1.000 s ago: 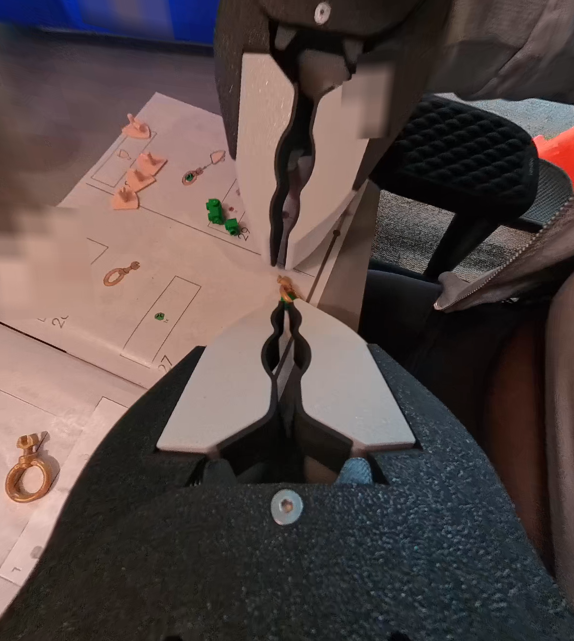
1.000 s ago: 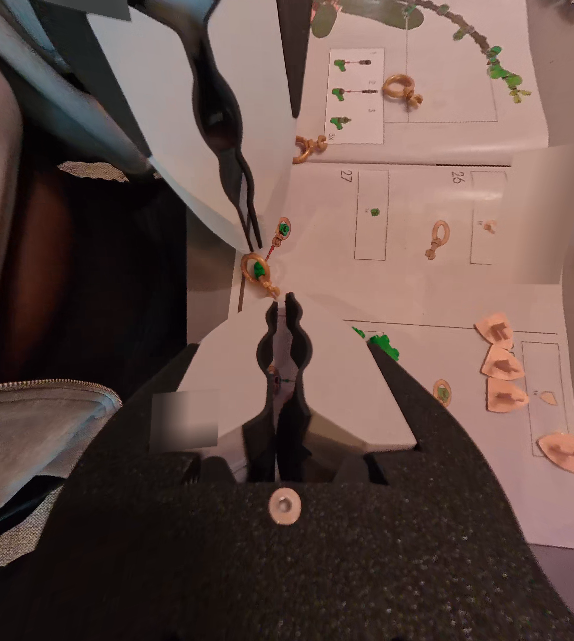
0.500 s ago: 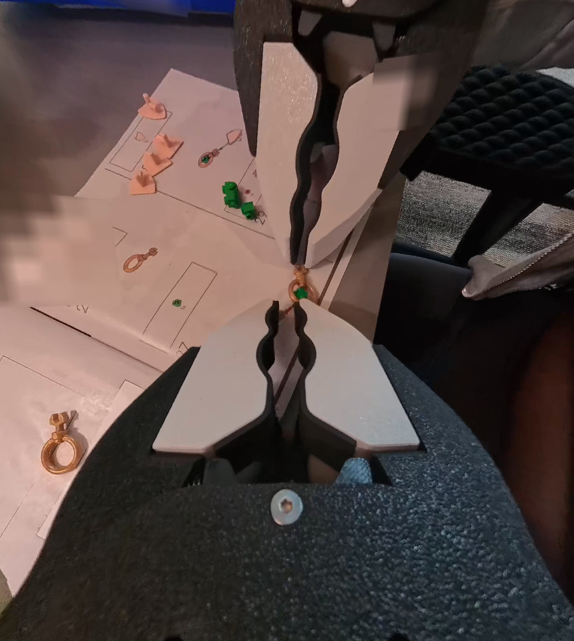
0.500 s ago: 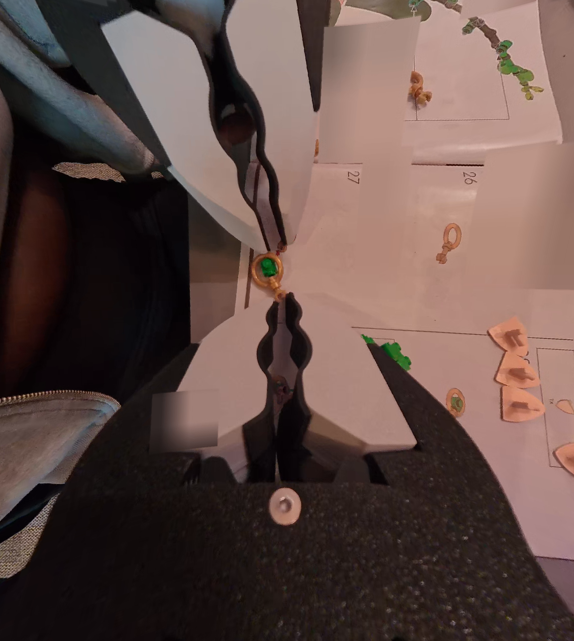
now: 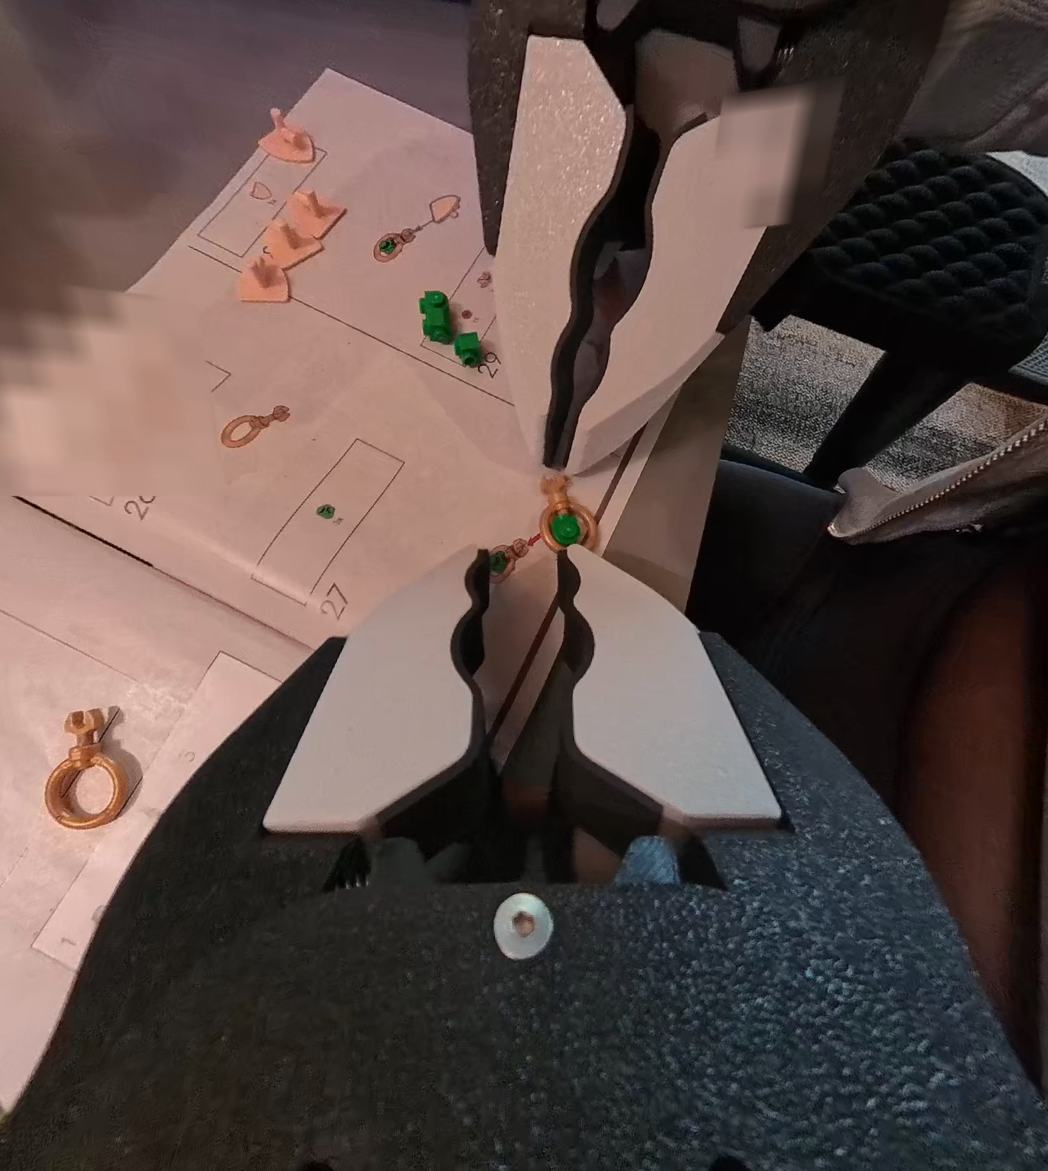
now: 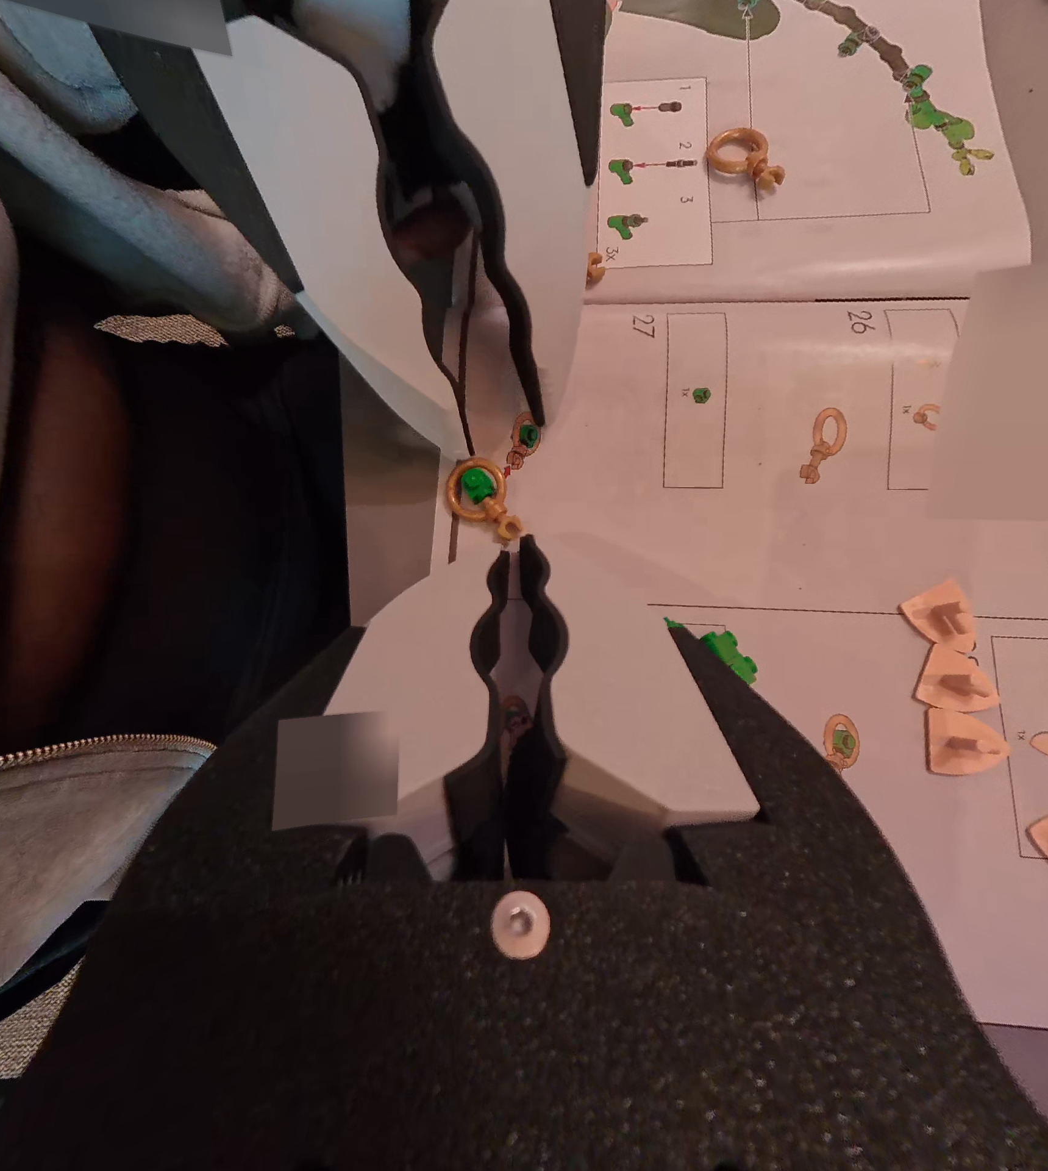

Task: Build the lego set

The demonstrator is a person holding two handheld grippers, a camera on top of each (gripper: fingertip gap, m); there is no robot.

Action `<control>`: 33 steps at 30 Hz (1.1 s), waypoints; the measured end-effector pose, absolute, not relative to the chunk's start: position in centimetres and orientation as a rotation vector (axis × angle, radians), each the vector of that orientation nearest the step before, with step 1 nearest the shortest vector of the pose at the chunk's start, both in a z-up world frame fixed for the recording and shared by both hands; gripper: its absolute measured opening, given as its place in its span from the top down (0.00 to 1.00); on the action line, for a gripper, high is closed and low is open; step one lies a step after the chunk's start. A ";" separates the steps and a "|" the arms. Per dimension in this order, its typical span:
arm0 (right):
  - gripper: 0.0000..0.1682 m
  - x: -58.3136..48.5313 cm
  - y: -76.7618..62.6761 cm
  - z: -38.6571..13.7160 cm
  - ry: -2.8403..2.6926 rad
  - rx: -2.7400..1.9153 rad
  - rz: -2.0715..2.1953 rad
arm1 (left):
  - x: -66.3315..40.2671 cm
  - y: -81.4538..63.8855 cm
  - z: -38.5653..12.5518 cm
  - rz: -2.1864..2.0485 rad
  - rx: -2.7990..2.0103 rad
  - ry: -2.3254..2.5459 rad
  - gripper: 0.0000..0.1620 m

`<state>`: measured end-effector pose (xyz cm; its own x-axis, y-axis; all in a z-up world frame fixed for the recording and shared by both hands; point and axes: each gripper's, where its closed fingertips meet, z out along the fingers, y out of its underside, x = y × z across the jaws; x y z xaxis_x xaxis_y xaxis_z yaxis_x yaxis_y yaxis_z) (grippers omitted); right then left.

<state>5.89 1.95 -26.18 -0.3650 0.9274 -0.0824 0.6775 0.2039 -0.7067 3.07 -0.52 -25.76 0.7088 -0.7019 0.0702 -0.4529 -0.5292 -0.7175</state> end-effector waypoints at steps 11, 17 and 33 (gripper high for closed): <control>0.96 4.5 0.8 -25.4 -2.173 -1.335 0.866 | 3.2 -0.5 -25.8 -0.464 -2.214 0.875 0.89; 0.96 4.4 0.7 -25.4 -2.164 -1.355 0.901 | 2.9 -0.5 -25.7 -0.466 -2.207 0.856 0.89; 0.95 5.2 1.8 -25.4 -2.222 -1.351 0.869 | 4.3 -1.0 -25.1 -0.447 -2.116 0.892 0.94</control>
<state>5.22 1.79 -25.41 -0.4547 0.8905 0.0149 0.6441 0.3403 -0.6851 4.29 -1.01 -25.14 0.6918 -0.7218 0.0192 -0.4471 -0.4490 -0.7736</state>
